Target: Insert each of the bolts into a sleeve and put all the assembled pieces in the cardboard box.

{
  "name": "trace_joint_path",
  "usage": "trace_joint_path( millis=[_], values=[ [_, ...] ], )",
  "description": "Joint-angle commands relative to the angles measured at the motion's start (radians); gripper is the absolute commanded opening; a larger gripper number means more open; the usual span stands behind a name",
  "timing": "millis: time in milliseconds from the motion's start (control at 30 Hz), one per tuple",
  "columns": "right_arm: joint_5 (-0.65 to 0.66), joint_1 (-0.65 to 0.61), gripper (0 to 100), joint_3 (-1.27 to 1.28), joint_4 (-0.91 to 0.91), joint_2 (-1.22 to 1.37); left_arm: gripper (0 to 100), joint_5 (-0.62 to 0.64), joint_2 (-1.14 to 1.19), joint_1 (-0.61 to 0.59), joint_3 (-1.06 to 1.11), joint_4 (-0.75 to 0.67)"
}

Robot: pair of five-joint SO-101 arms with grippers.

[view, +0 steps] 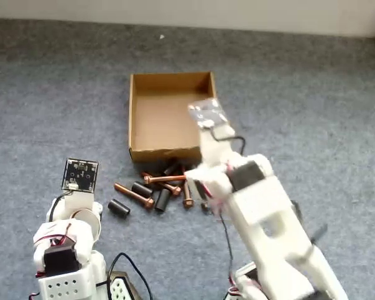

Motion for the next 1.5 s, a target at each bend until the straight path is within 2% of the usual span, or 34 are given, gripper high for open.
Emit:
trace_joint_path(
  millis=[0, 167, 467, 667, 767, 967, 1167, 1367, 1467],
  values=[
    [-0.012, -0.031, 14.9, -0.134, -0.050, 0.180, 1, -0.012, -0.005, -0.007, -0.036, -0.020],
    [-0.012, -0.054, 14.9, -0.174, -0.120, 0.360, 1, -0.012, -0.005, -0.007, -0.035, -0.021],
    [-0.011, -0.031, 11.7, -0.174, -0.269, 0.516, 1, -0.012, -0.005, -0.005, -0.035, -0.023],
    [-0.005, 0.027, 10.8, -0.179, -0.275, 0.611, 1, -0.012, -0.005, -0.004, -0.035, -0.023],
    [0.048, 0.041, 10.8, -0.179, -0.275, 0.657, 1, -0.012, -0.005, -0.004, -0.035, -0.023],
    [0.060, 0.067, 10.6, -0.179, -0.277, 0.682, 1, -0.012, -0.005, -0.002, -0.035, -0.023],
    [0.058, 0.062, 10.5, -0.176, -0.380, 0.684, 1, -0.012, -0.005, -0.002, -0.035, -0.023],
    [0.058, 0.038, 10.3, -0.171, -0.381, 0.684, 1, -0.012, -0.005, -0.002, -0.035, -0.023],
    [0.060, 0.022, 3.1, -0.170, -0.380, 0.684, 1, -0.012, -0.005, -0.002, -0.035, -0.023]
  ],
)
